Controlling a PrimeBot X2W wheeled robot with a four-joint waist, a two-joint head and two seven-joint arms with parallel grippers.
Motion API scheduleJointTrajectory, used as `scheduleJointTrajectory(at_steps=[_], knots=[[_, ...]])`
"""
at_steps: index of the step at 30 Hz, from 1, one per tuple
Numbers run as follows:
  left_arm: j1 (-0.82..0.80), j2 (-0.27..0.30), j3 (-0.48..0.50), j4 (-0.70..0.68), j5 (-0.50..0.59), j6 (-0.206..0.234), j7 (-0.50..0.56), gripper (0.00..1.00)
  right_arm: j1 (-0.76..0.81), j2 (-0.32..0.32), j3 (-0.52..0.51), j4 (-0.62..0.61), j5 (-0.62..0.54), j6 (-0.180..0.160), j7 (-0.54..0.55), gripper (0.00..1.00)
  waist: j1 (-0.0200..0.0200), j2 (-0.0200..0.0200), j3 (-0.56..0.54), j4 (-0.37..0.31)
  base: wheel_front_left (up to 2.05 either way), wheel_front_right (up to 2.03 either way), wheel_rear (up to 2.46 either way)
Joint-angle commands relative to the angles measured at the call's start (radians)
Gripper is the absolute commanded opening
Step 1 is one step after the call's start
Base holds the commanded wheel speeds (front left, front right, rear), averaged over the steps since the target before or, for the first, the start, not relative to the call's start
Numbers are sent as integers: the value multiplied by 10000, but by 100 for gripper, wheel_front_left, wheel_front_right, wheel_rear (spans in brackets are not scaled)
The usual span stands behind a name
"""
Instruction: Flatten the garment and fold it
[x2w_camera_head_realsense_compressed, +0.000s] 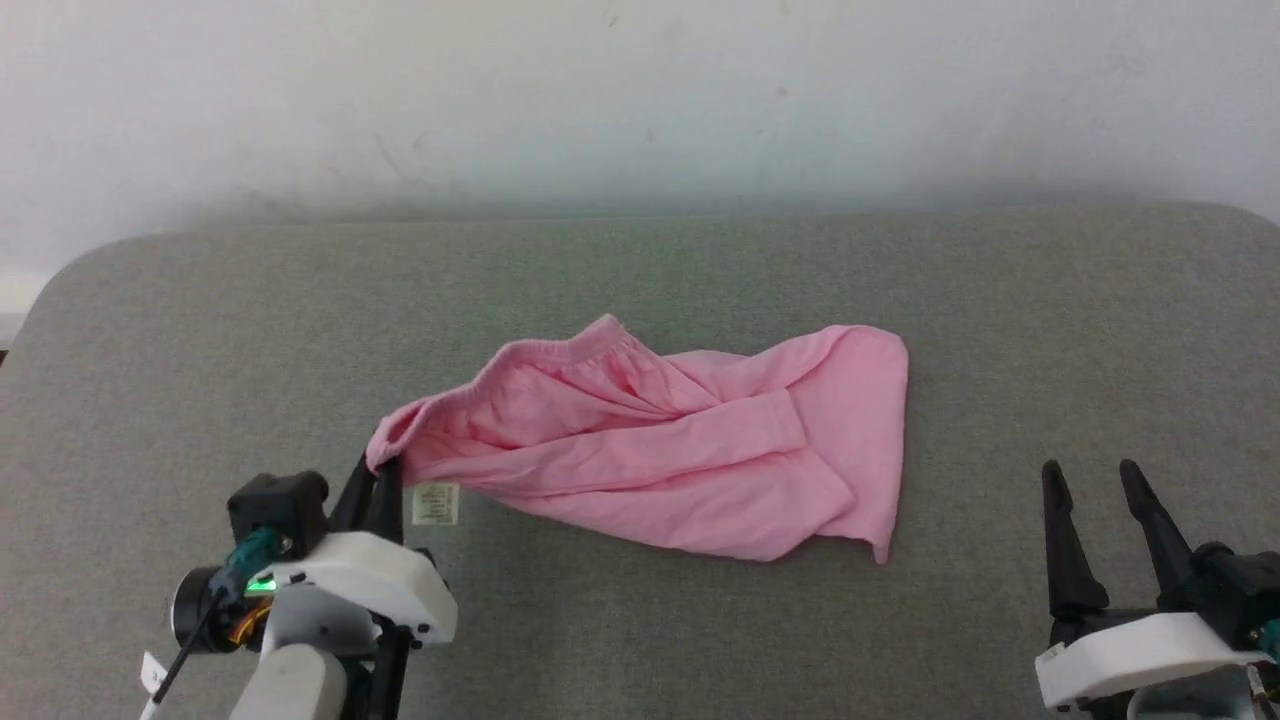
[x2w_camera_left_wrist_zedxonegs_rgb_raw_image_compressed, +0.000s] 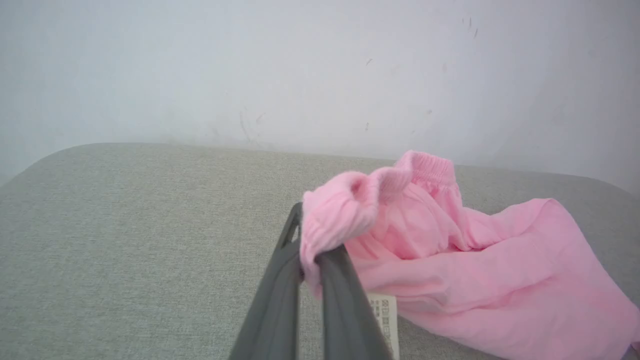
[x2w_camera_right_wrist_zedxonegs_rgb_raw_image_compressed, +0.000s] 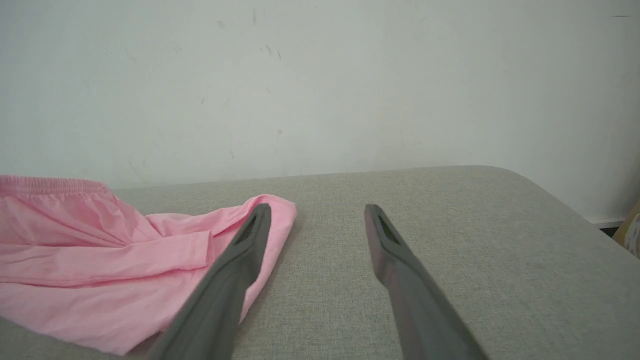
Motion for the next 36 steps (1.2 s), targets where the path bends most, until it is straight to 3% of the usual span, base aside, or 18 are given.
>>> scheduleJointTrajectory(at_steps=[1, 4, 5, 6, 8, 11, 15, 19, 27, 32, 36], knots=[[369, -59, 161, -94, -112, 122, -369, 0, 13, 29, -40, 54, -44, -9, 30, 100, 0, 0, -214, 378, 0, 0, 0], [1126, -150, 275, 88, -362, 237, -422, 0, 94, 29, -37, 216, -20, -9, 234, 100, 0, 0, -305, 647, 0, 0, 0], [1367, -168, 282, 200, -432, 267, -369, 6, 125, 29, -34, 305, -38, -9, 358, 100, 0, 0, -330, 728, 0, 0, 0], [1599, -200, 253, 351, -497, 296, -259, 22, 163, 29, -59, 411, -54, -9, 511, 100, 0, 0, -357, 824, 0, 0, 0], [1918, -253, 73, 676, -551, 282, 28, 100, 209, 29, -102, 588, -117, -9, 793, 100, 0, 0, -385, 1027, 0, 0, 0], [1910, -319, -120, 928, -447, 249, -58, 100, 148, 29, -60, 727, -238, -9, 1210, 100, 0, 0, -379, 1324, 0, 0, 0], [1450, -517, -177, 732, -240, 107, -1210, 100, -192, -123, 102, 640, -367, -9, 2096, 100, 0, 0, -308, 1784, 0, 0, 0], [1012, -547, -434, 249, 434, -177, -2206, 100, -810, -629, 152, 821, -175, -9, 3896, 100, 0, 0, -128, 2213, 0, 0, 0], [1030, -989, -598, -880, 1797, -699, -2344, 100, -2432, -1403, 96, 2172, 501, -9, 7266, 100, 0, 0, 354, 3043, 0, 0, 0], [1173, -1297, -486, -883, 1973, -919, -2346, 100, -2774, -1570, 183, 3061, 409, -9, 7997, 100, 0, 0, 535, 3406, 0, 0, 0], [1211, -1511, -409, -739, 2084, -1136, -2347, 100, -2797, -1603, 400, 3657, 454, -9, 7946, 100, 0, 0, 665, 3655, 0, 0, 0]])
